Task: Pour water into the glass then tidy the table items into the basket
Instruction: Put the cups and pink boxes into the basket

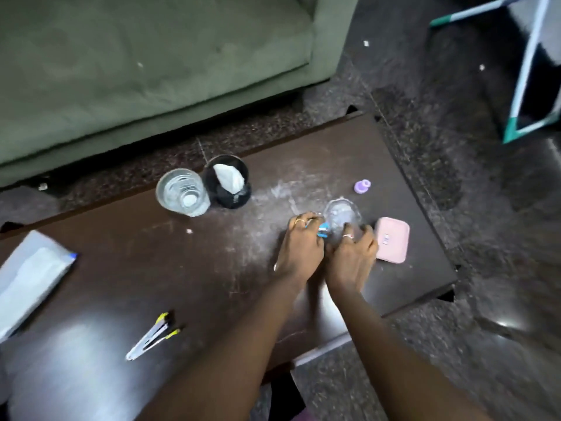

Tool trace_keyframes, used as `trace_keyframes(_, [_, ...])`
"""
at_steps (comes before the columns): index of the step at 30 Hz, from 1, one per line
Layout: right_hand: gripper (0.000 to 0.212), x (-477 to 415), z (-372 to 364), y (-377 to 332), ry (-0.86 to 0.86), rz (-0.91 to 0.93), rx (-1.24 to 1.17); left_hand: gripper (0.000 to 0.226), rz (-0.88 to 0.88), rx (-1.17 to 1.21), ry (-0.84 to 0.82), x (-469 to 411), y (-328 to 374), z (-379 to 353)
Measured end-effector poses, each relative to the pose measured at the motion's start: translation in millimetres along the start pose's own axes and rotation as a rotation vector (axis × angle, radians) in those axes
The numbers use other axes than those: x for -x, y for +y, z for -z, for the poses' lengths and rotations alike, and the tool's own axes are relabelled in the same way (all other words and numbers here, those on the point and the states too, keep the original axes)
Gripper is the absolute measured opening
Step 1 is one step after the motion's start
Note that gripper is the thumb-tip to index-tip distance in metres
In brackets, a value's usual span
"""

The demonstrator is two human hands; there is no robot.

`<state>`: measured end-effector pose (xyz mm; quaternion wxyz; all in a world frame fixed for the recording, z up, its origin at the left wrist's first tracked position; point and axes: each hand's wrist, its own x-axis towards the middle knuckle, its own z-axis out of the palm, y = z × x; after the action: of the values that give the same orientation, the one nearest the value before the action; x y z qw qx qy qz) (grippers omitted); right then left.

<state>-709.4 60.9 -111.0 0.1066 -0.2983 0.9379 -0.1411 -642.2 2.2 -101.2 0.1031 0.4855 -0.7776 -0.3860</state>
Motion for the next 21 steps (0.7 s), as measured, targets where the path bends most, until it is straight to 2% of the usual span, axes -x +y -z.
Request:
trace_keyframes(3, [0.052,-25.8,5.1,31.5,0.015,-0.194,0.081,0.048,-0.039,-0.007,-0.080,-14.9,18.8,-29.7])
trace_keyframes(7, [0.065,-47.5,1.2,63.7,-0.023,-0.300,0.159,0.047,-0.071,-0.029,-0.142,-27.1,34.7,-53.3])
trace_keyframes(11, [0.065,-58.7,-5.2,76.3,-0.048,-0.388,0.102,0.047,-0.081,-0.031,-0.148,-28.1,33.8,-57.3])
trace_keyframes(16, [0.071,-47.3,-5.5,77.0,-0.020,-0.191,-0.035,0.044,-0.025,-0.016,-0.131,-26.7,22.3,-54.9])
trace_keyframes(18, [0.078,-37.1,-8.3,71.5,-0.026,-0.095,-0.146,0.039,0.004,0.014,-0.117,-26.1,17.3,-50.0])
trace_keyframes(21, [0.077,-17.9,-12.4,54.8,-0.046,0.028,-0.295,0.040,0.031,0.049,-0.092,-20.9,4.0,-35.4])
